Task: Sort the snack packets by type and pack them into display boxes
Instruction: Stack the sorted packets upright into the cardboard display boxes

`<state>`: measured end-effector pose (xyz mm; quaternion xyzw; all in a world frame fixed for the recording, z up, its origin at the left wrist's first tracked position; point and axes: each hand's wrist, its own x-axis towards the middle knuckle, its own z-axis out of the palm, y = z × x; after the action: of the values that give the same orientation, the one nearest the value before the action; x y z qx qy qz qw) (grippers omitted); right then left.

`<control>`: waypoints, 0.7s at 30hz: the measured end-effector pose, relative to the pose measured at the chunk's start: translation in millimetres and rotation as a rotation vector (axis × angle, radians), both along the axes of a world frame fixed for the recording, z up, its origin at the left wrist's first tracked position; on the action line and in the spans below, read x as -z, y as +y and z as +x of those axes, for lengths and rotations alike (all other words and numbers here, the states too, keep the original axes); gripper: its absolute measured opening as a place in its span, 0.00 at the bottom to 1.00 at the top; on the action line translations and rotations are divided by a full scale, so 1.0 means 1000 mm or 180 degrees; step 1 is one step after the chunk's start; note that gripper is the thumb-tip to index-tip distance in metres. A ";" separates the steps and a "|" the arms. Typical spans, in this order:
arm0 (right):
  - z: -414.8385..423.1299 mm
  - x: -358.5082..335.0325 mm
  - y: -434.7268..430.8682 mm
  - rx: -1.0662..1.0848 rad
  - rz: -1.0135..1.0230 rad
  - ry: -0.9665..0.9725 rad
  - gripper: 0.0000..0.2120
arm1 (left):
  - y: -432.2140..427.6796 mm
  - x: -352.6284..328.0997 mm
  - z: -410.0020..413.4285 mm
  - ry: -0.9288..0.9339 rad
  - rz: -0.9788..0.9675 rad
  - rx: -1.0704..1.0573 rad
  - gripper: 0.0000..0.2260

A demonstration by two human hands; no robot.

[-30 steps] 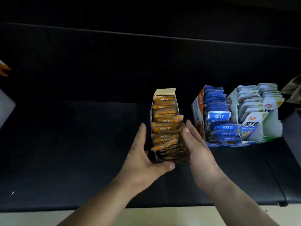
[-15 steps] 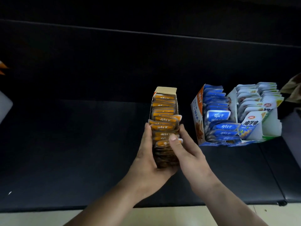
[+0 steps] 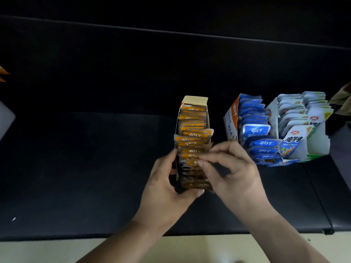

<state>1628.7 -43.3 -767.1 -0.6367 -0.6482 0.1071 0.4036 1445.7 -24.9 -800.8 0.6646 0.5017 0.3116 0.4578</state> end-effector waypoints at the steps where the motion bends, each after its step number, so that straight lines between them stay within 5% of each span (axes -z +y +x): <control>1: 0.000 -0.002 0.003 0.0008 -0.0078 -0.0094 0.07 | 0.000 0.000 0.001 -0.0006 -0.0004 -0.0009 0.42; 10: -0.008 -0.017 0.023 0.0032 -0.1228 -0.0443 0.05 | 0.003 -0.001 0.002 0.0100 -0.0062 0.0022 0.48; 12: -0.007 -0.020 0.024 0.0094 -0.1463 0.0001 0.06 | 0.004 0.000 0.003 0.0061 -0.0130 0.0086 0.49; 15: -0.006 -0.021 0.014 0.0327 -0.0977 0.1045 0.07 | 0.006 -0.001 0.003 -0.0140 -0.0306 0.0089 0.45; 19: -0.009 -0.013 -0.007 0.0044 -0.0927 0.2558 0.28 | 0.011 -0.001 0.002 -0.0221 -0.0436 0.0310 0.40; 21: -0.010 -0.002 -0.015 -0.0199 -0.1143 0.2374 0.36 | 0.011 0.002 0.001 -0.0094 -0.0438 0.0504 0.42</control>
<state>1618.9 -58.4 -764.9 -0.5946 -0.4476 0.4540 0.4899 1447.0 -13.5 -802.8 0.6645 0.4609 0.2490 0.5329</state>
